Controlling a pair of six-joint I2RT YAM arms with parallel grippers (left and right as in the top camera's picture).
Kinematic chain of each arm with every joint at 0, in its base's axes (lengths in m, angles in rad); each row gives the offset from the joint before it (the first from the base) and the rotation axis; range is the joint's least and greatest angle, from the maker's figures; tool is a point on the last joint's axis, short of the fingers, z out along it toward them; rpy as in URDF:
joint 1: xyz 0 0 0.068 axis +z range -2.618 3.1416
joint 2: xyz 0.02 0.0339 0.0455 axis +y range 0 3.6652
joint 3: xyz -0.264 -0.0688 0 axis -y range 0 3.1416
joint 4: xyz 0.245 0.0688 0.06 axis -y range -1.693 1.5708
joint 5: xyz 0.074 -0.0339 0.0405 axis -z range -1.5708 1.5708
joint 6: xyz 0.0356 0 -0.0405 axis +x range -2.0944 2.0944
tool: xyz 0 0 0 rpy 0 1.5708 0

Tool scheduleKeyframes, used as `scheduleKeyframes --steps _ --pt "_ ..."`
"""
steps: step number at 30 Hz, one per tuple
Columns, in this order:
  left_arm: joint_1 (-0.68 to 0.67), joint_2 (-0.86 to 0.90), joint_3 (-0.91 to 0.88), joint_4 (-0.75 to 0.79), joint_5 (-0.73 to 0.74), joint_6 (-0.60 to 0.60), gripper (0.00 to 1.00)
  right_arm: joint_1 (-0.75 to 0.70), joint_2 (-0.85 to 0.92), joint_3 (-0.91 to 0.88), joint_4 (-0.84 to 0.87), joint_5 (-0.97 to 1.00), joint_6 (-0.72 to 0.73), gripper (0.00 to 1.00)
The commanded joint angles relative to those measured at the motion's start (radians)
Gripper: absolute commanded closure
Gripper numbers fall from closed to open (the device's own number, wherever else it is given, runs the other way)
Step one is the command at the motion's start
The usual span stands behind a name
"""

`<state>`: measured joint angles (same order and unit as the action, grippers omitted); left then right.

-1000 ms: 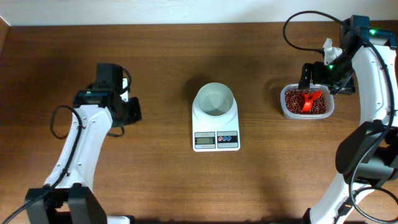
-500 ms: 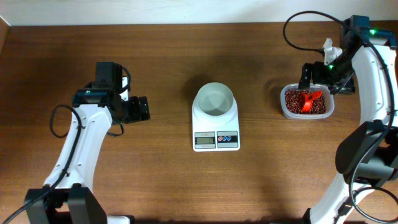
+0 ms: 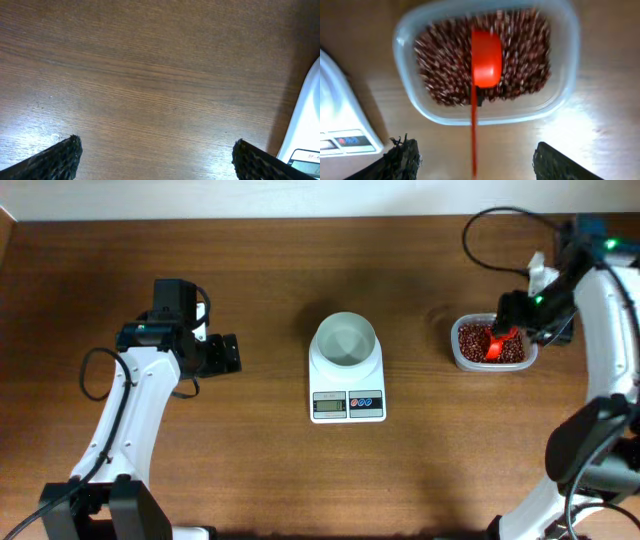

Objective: Scoop item into bowl and weigh 50g on scale
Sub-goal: 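Lower the red scoop into the red beans with the right gripper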

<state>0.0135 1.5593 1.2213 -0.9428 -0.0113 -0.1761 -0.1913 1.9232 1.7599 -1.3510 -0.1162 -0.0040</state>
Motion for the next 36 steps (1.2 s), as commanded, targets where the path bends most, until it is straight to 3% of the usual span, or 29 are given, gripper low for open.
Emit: scheduleKeyframes --steps 1,2,11,18,19,21,27,36 --pt "0.002 0.0 0.014 -0.002 -0.003 0.01 0.01 -0.005 -0.006 -0.123 0.127 -0.001 0.005 0.26" --pt "0.002 0.0 0.014 -0.002 -0.003 0.01 0.01 -0.005 -0.006 -0.145 0.167 -0.014 0.005 0.27" --pt "0.002 0.0 0.014 -0.002 -0.003 0.01 0.01 0.079 -0.004 -0.173 0.283 0.077 0.004 0.78" --pt "0.002 0.0 0.014 -0.002 -0.003 0.01 0.01 0.079 -0.004 -0.184 0.286 0.126 0.005 0.78" --pt "0.002 0.0 0.014 -0.002 -0.003 0.01 0.01 0.08 -0.004 -0.184 0.286 0.126 0.005 0.8" --pt "0.003 0.0 0.014 -0.002 -0.003 0.01 0.01 0.079 -0.004 -0.184 0.291 0.134 0.005 0.96" --pt "0.002 0.0 0.014 -0.002 -0.003 0.01 0.01 0.058 -0.004 -0.183 0.323 0.152 -0.007 0.96" --pt "0.003 0.0 0.014 -0.002 -0.003 0.01 0.01 0.032 -0.004 -0.072 0.218 0.086 -0.018 0.96"
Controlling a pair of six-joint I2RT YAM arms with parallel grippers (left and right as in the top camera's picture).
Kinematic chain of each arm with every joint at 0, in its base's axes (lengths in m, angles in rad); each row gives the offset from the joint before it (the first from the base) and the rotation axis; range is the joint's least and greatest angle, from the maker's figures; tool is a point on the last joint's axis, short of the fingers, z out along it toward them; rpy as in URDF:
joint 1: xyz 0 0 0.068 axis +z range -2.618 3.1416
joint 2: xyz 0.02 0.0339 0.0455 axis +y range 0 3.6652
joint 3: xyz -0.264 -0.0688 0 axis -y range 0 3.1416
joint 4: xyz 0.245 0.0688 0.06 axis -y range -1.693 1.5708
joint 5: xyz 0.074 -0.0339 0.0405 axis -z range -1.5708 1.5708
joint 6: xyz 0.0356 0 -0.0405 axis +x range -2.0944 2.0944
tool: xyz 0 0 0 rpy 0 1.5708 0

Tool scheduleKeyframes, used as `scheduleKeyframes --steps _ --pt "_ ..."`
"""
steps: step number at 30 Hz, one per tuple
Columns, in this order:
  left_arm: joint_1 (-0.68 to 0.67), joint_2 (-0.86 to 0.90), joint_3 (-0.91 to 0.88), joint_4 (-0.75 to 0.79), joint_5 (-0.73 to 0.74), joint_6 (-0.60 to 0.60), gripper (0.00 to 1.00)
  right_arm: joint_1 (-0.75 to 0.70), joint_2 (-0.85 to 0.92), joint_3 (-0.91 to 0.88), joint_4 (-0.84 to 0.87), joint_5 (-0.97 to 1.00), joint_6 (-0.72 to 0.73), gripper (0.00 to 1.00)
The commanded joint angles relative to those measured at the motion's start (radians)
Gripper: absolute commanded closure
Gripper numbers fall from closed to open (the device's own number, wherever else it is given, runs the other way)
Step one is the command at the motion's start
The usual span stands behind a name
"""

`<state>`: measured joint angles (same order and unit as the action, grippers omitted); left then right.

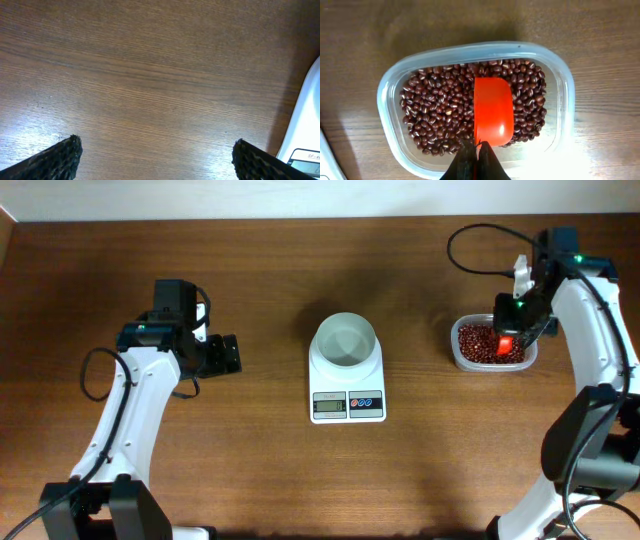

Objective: Scoop item into bowl and weigh 50g on scale
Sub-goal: 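Lower the red scoop into the red beans with the right gripper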

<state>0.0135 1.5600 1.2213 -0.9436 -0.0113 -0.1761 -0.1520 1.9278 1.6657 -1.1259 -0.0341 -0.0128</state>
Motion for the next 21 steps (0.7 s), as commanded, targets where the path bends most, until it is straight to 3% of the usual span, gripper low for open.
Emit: scheduleKeyframes --steps 1,10,21 --pt "0.002 0.0 0.014 -0.001 -0.003 0.01 0.01 -0.007 -0.009 0.023 -0.015 0.001 -0.01 0.96" --pt "0.003 0.0 0.014 -0.001 -0.003 0.01 0.01 -0.007 -0.008 0.096 -0.069 0.134 -0.059 0.96" --pt "0.003 0.0 0.014 -0.001 -0.003 0.01 0.01 -0.008 -0.006 -0.061 0.07 0.107 -0.05 0.96"
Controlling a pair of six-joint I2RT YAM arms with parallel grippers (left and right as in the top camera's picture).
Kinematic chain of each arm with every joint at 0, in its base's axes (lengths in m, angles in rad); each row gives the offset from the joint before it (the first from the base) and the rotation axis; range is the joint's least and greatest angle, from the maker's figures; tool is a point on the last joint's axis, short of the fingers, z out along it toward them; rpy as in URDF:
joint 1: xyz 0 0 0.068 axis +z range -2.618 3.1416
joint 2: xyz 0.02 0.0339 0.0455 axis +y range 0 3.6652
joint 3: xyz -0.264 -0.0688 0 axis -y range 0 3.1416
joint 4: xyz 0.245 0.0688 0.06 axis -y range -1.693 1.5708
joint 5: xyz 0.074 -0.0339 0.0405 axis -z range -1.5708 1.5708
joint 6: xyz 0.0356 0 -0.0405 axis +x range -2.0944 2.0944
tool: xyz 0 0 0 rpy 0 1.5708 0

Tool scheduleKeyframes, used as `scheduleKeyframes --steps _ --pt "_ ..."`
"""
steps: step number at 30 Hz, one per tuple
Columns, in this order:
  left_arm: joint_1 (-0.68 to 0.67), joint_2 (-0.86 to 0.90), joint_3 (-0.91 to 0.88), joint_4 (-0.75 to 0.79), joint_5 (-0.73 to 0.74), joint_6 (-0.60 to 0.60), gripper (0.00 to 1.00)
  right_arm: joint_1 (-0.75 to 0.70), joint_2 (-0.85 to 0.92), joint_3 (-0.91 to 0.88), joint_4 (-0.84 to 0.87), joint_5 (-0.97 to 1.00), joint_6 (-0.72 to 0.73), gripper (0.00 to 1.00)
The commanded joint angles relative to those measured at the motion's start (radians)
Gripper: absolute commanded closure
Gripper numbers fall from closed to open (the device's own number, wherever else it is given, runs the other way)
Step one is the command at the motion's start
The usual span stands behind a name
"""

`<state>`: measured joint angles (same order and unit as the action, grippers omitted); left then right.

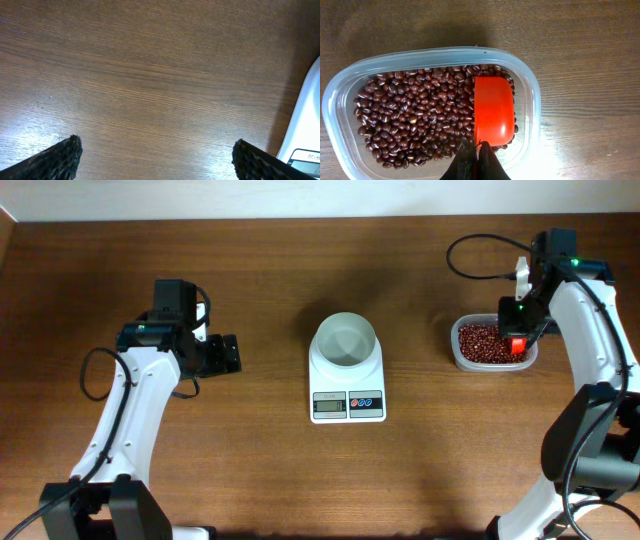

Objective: Scoop item into bowl and weigh 50g on scale
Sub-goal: 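Lower the red scoop into the red beans with the right gripper, then drag the scoop through the beans and lift it filled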

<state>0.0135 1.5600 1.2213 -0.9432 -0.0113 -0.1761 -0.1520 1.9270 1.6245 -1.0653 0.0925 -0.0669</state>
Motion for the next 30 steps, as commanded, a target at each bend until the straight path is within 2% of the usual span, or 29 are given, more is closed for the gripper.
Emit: scheduleKeyframes --steps 1,7,11,17,20,25,28,30 --pt "0.002 0.0 0.014 -0.002 -0.003 0.01 0.01 -0.008 -0.006 -0.025 0.015 -0.04 0.004 0.96" --pt "0.002 0.0 0.014 -0.002 -0.003 0.01 0.01 -0.161 -0.006 -0.13 0.096 -0.394 0.003 0.96" --pt "0.002 0.0 0.014 -0.002 -0.003 0.01 0.01 -0.176 -0.006 -0.163 0.127 -0.526 0.002 0.96" --pt "0.002 0.0 0.014 -0.002 -0.003 0.01 0.01 -0.311 -0.005 -0.167 0.123 -0.751 -0.006 0.96" --pt "0.002 0.0 0.014 -0.002 -0.003 0.01 0.01 -0.338 -0.005 -0.182 0.128 -0.789 -0.01 0.96" --pt "0.002 0.0 0.014 -0.002 -0.003 0.01 0.01 -0.339 -0.005 -0.308 0.225 -0.79 -0.033 0.96" --pt "0.002 0.0 0.014 -0.002 -0.003 0.01 0.01 -0.341 -0.005 -0.316 0.262 -0.975 -0.031 0.96" --pt "0.002 0.0 0.014 -0.002 -0.003 0.01 0.01 -0.341 -0.003 -0.316 0.266 -0.975 -0.031 0.96"
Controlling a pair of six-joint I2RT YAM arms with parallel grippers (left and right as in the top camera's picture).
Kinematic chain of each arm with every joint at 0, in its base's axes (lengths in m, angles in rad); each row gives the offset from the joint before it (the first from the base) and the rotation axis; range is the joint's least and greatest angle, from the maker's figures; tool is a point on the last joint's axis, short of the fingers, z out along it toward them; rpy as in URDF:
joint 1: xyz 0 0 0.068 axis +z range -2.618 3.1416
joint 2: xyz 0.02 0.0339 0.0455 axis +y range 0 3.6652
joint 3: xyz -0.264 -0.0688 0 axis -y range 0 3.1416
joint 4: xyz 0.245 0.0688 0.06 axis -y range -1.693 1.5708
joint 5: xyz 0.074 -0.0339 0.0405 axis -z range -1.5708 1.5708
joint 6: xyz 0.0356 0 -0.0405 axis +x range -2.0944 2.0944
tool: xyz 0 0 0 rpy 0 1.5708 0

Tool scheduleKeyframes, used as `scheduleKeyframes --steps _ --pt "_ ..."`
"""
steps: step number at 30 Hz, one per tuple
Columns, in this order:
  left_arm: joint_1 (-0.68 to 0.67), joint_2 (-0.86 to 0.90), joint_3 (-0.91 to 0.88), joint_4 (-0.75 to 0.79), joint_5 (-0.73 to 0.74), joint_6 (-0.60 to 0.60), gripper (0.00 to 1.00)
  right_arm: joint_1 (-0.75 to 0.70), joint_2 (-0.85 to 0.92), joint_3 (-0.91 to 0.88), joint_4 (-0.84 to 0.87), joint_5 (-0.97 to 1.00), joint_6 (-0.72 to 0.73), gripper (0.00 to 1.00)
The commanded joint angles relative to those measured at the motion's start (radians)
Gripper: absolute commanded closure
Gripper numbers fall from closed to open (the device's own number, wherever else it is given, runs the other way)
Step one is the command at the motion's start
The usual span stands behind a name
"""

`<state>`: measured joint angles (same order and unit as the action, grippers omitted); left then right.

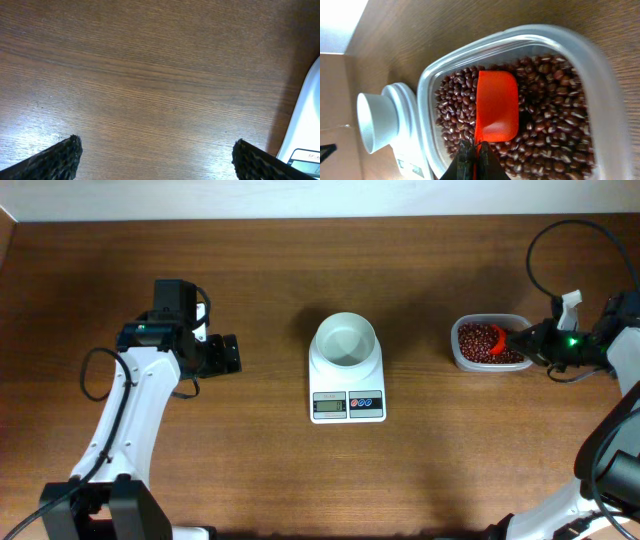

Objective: Scoop item into bowl and weigh 50g on scale
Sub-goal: 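Drag the scoop through the beans and lift it filled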

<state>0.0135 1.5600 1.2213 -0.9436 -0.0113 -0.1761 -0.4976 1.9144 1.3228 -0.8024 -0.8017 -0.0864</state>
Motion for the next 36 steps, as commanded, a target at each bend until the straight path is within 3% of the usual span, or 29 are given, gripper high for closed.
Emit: scheduleKeyframes --steps 1,5,11,31,34,36 --pt "0.002 0.0 0.014 -0.001 -0.003 0.01 0.01 0.005 0.012 -0.016 0.003 -0.081 -0.012 0.96" --pt "0.002 0.0 0.014 -0.001 -0.003 0.01 0.01 -0.012 0.023 -0.031 0.008 -0.087 -0.011 0.96" --pt "0.002 0.0 0.014 -0.001 -0.003 0.01 0.01 -0.144 0.023 -0.031 -0.023 -0.246 -0.015 0.96" --pt "0.002 0.0 0.014 -0.001 -0.003 0.01 0.01 -0.184 0.023 -0.031 -0.124 -0.351 -0.011 0.96" --pt "0.002 0.0 0.014 -0.001 -0.003 0.01 0.01 -0.185 0.023 -0.031 -0.126 -0.351 -0.011 0.92" --pt "0.002 0.0 0.014 -0.001 -0.003 0.01 0.01 -0.185 0.023 -0.031 -0.126 -0.352 -0.011 0.96"
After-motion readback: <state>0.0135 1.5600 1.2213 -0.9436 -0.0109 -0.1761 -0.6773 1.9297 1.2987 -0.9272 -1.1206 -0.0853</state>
